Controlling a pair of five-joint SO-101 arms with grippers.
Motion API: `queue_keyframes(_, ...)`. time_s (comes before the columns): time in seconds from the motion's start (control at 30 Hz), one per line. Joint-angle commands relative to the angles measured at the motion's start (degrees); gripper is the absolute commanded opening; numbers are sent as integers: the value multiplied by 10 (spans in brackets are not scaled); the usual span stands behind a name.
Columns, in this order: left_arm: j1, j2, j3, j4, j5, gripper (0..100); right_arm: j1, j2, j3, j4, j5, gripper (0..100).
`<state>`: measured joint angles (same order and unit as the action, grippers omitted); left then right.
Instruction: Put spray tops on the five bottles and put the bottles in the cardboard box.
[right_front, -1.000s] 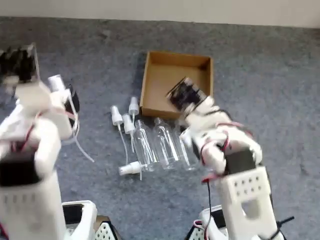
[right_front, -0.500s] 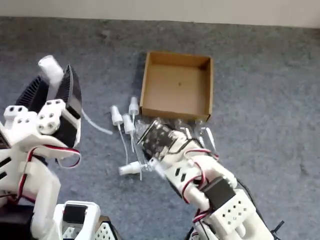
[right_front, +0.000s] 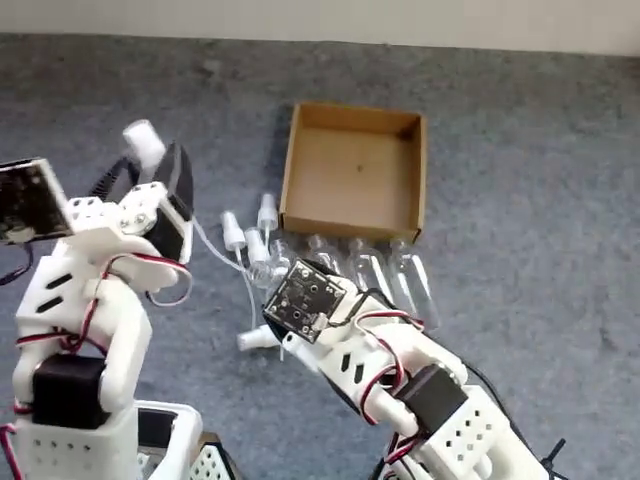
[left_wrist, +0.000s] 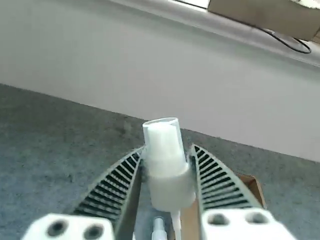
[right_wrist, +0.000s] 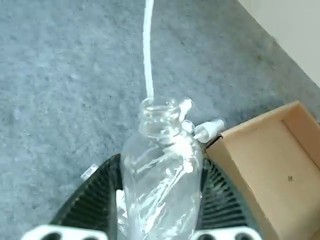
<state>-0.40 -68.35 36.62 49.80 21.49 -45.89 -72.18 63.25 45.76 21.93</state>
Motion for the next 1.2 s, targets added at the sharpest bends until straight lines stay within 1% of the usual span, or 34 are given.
queue_keyframes(0.0, 29, -6, -3, -18, 5, 4, -6, -11, -7, -15, -5, 3)
queue_keyframes(0.2, 29, -6, -10, -20, 3, 4, -5, -11, -5, -15, -5, 3)
queue_keyframes(0.43, 29, -6, -60, -17, 2, 4, -5, -11, -2, -15, -5, 3)
queue_keyframes(0.73, 32, -6, -58, -17, 4, 4, -5, -11, -2, -15, -5, 3)
queue_keyframes(0.83, 38, -6, -14, -18, 5, 4, -5, -13, -4, -15, -6, 3)
queue_keyframes(0.9, 60, -6, 29, -20, 5, 4, -5, -14, -6, -15, -11, 3)
queue_keyframes(1.03, 109, -6, 96, -42, 5, 4, -5, -14, -5, -16, -75, 3)
queue_keyframes(1.17, 132, -6, 141, -46, 5, 4, -5, -14, -5, -16, -82, 3)
